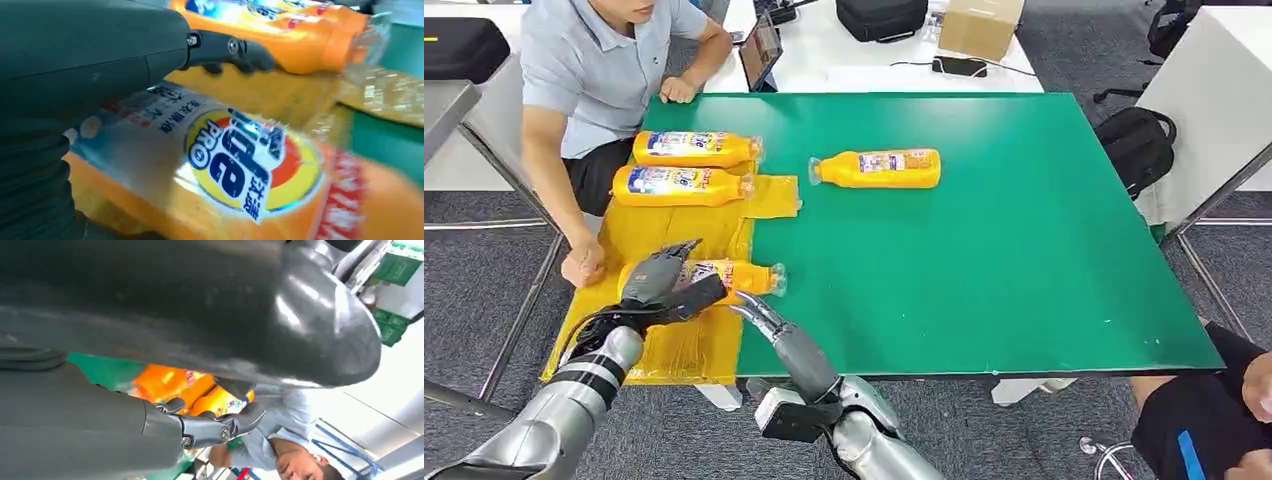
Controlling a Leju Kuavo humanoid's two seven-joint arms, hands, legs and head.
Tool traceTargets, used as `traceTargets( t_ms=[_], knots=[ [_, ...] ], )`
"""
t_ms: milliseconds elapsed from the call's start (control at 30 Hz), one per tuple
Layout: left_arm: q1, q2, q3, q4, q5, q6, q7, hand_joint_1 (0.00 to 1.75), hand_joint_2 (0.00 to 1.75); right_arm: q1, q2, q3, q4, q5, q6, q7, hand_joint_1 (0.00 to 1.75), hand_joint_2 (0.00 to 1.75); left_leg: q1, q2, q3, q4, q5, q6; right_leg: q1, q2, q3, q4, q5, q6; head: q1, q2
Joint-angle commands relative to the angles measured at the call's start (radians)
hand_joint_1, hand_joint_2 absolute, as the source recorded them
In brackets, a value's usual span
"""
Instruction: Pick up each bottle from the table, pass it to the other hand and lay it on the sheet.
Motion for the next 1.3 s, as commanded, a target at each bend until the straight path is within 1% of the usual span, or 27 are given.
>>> traceTargets(
  t_ms=[33,100,133,267,300,333,400,467,500,533,567,600,633,667,700,733,767,800,833,867,900,933,967,1300],
  knots=[
    [0.243,-0.011,0.063,-0.327,0.326,-0.246,-0.211,0.00,1.75,-0.041,-0.035,0.102,0.068,-0.058,0.001,-0.034,0.00,0.00,-0.001,0.003,0.006,-0.003,-0.001,0.002,0.000,0.002,0.005,-0.003,0.000,-0.002,0.000,0.000],
    [0.243,-0.011,0.063,-0.327,0.326,-0.246,-0.211,0.00,1.75,-0.041,-0.035,0.102,0.068,-0.058,0.001,-0.034,0.00,0.00,-0.001,0.001,0.004,-0.001,-0.001,0.001,-0.001,0.000,0.003,-0.001,0.000,-0.001,0.000,0.000],
    [0.261,-0.016,0.053,-0.367,0.333,-0.245,-0.193,0.00,1.75,-0.039,-0.037,0.106,0.066,-0.062,0.000,-0.034,0.00,0.00,-0.001,0.002,0.004,-0.002,-0.001,0.002,0.000,0.001,0.004,-0.003,0.000,-0.002,0.000,0.000],
    [0.261,-0.016,0.053,-0.367,0.333,-0.245,-0.193,0.00,1.75,-0.039,-0.037,0.106,0.066,-0.062,0.000,-0.034,0.00,0.00,0.000,0.000,0.002,-0.001,0.000,0.001,0.000,-0.001,0.002,-0.001,0.000,-0.002,0.000,0.000],
    [0.261,-0.016,0.053,-0.367,0.333,-0.245,-0.193,0.00,1.75,-0.039,-0.037,0.106,0.066,-0.062,0.000,-0.034,0.00,0.00,0.000,0.001,0.004,-0.002,-0.001,0.002,0.001,-0.001,0.003,-0.002,-0.001,-0.003,0.000,0.000],
    [0.267,-0.020,0.066,-0.389,0.388,-0.273,-0.235,0.00,1.75,-0.040,-0.039,0.108,0.064,-0.066,0.001,-0.034,0.00,0.00,0.000,0.000,0.003,-0.001,-0.001,0.001,0.000,-0.002,0.002,-0.002,-0.001,-0.003,0.000,0.000],
    [0.318,-0.053,0.085,-0.510,0.529,-0.339,-0.219,0.00,1.75,-0.037,-0.043,0.117,0.064,-0.077,-0.011,-0.034,0.00,0.00,0.000,0.000,0.003,-0.001,-0.001,0.002,0.001,-0.002,0.003,-0.002,-0.001,-0.003,0.000,0.000],
    [0.348,-0.101,0.115,-0.604,0.650,-0.351,-0.191,0.00,1.75,-0.033,-0.047,0.122,0.053,-0.083,-0.023,-0.034,0.00,0.00,0.000,0.001,0.003,-0.001,-0.001,0.002,0.001,-0.001,0.003,-0.002,-0.001,-0.003,0.000,0.000],
    [0.355,-0.134,0.141,-0.648,0.745,-0.356,-0.157,0.00,1.75,-0.027,-0.052,0.127,0.037,-0.084,-0.040,-0.034,0.00,0.00,0.000,-0.001,0.001,0.000,-0.001,0.002,0.001,-0.002,0.001,-0.001,-0.001,-0.002,0.000,0.000],
    [0.355,-0.151,0.155,-0.666,0.800,-0.364,-0.151,0.00,1.75,-0.022,-0.059,0.137,0.019,-0.078,-0.053,-0.034,0.00,0.00,0.000,-0.001,0.002,0.000,-0.002,0.003,0.001,-0.003,0.002,-0.002,-0.002,-0.002,0.000,0.000],
    [0.353,-0.188,0.191,-0.696,0.926,-0.364,-0.114,0.00,1.75,-0.020,-0.079,0.175,0.004,-0.035,-0.117,-0.034,0.00,1.75,0.000,-0.002,-0.001,0.001,-0.001,0.002,0.001,-0.004,-0.001,-0.001,-0.001,-0.002,0.000,0.000],
    [0.355,-0.207,0.208,-0.717,0.966,-0.329,-0.110,0.00,1.75,-0.028,-0.083,0.193,0.030,0.038,-0.185,-0.034,0.00,1.75,0.000,-0.003,-0.003,0.001,0.000,0.002,0.001,-0.004,-0.002,-0.001,-0.001,-0.001,0.000,0.000],
    [0.357,-0.216,0.214,-0.737,0.977,-0.294,-0.120,0.00,1.75,-0.029,-0.091,0.205,0.031,0.090,-0.226,-0.034,0.00,1.75,0.000,-0.004,-0.002,0.001,-0.001,0.003,0.001,-0.006,-0.001,-0.001,-0.002,-0.002,0.001,0.000],
    [0.370,-0.232,0.231,-0.764,0.984,-0.237,-0.123,0.00,1.75,-0.012,-0.096,0.179,-0.004,0.076,-0.218,-0.034,0.00,1.75,0.000,-0.004,-0.001,0.001,-0.002,0.004,0.001,-0.006,0.001,-0.002,-0.002,-0.002,0.000,0.000],
    [0.390,-0.244,0.244,-0.791,1.005,-0.210,-0.117,0.00,1.75,0.005,-0.099,0.146,-0.035,0.105,-0.228,-0.034,0.00,1.75,0.000,-0.001,-0.003,0.000,-0.001,0.002,0.001,-0.003,-0.002,-0.001,-0.001,-0.002,0.000,0.000],
    [0.406,-0.255,0.255,-0.811,1.020,-0.187,-0.109,0.00,1.75,0.020,-0.106,0.118,-0.067,0.126,-0.236,-0.033,0.00,1.75,0.000,-0.001,-0.001,0.000,-0.001,0.003,0.001,-0.003,0.000,-0.002,-0.001,-0.002,0.000,0.000],
    [0.434,-0.277,0.275,-0.855,1.055,-0.159,-0.109,0.00,1.75,0.059,-0.122,0.074,-0.158,0.146,-0.248,-0.022,0.00,1.75,0.000,-0.001,-0.002,0.000,-0.001,0.002,0.000,-0.002,-0.001,-0.002,-0.001,-0.002,0.001,0.000],
    [0.447,-0.291,0.288,-0.880,1.080,-0.137,-0.106,0.00,1.75,0.088,-0.129,0.034,-0.224,0.153,-0.246,-0.013,0.00,1.75,-0.001,-0.001,-0.001,-0.001,-0.002,0.003,0.000,-0.003,0.000,-0.002,-0.002,-0.002,0.000,0.000],
    [0.459,-0.294,0.289,-0.901,1.095,-0.125,-0.101,0.00,1.75,0.113,-0.139,0.003,-0.285,0.162,-0.243,-0.008,0.00,1.75,0.000,-0.002,-0.003,0.000,-0.001,0.001,0.000,-0.003,-0.003,-0.001,-0.001,-0.001,0.000,0.000],
    [0.468,-0.299,0.294,-0.916,1.108,-0.110,-0.094,0.00,1.75,0.139,-0.144,-0.032,-0.347,0.164,-0.245,-0.007,0.00,1.75,0.000,-0.003,-0.002,0.000,-0.002,0.002,0.000,-0.004,-0.001,-0.001,-0.002,-0.002,0.000,0.000],
    [0.478,-0.301,0.294,-0.931,1.115,-0.103,-0.092,0.00,1.75,0.172,-0.138,-0.090,-0.410,0.191,-0.299,-0.005,0.00,1.75,-0.001,-0.003,-0.004,0.001,-0.001,0.002,0.000,-0.005,-0.003,-0.001,-0.002,-0.001,0.000,0.000],
    [0.488,-0.302,0.293,-0.944,1.115,-0.104,-0.091,0.00,1.75,0.189,-0.140,-0.111,-0.447,0.194,-0.308,-0.002,0.00,1.75,0.000,-0.004,-0.003,0.001,-0.002,0.002,0.001,-0.006,-0.001,-0.001,-0.003,-0.002,0.000,0.000],
    [0.494,-0.302,0.292,-0.950,1.116,-0.103,-0.091,0.00,1.75,0.201,-0.142,-0.124,-0.472,0.207,-0.295,0.005,0.00,1.75,0.000,-0.003,-0.004,0.001,-0.001,0.002,0.000,-0.005,-0.003,-0.001,-0.002,-0.002,0.000,0.000],
    [0.489,-0.301,0.290,-0.942,1.116,-0.103,-0.091,0.00,1.75,0.199,-0.130,-0.125,-0.454,0.212,-0.292,0.002,0.00,1.75,0.000,-0.001,-0.004,0.000,-0.001,0.002,0.000,-0.003,-0.003,-0.002,-0.001,-0.002,0.000,0.000]
  ],
)
